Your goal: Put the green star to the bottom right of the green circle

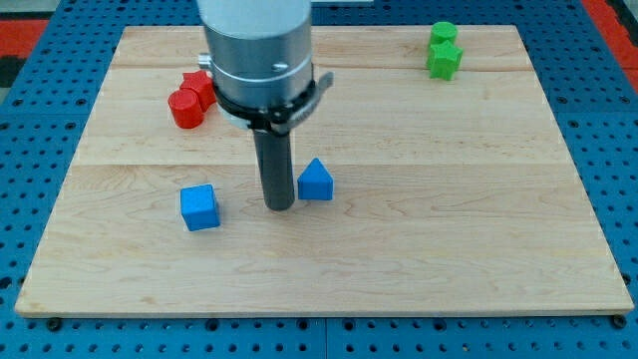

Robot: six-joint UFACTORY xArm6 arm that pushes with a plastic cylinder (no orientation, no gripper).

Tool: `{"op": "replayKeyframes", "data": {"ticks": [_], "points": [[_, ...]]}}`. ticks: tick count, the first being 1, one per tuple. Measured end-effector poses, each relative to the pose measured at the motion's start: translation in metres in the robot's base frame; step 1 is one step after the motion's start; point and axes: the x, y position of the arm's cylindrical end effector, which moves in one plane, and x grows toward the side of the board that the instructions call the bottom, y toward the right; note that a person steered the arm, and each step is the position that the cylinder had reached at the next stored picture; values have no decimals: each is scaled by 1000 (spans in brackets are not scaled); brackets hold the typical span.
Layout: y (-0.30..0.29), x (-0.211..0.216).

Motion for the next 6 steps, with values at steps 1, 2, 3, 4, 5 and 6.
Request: {"op": "replayKeyframes", "data": {"ticks": [1,2,3,4,5,6], "points": [[56,-19],[127,-19],[154,-59],[224,-119],[282,-181],[309,-252]]}}
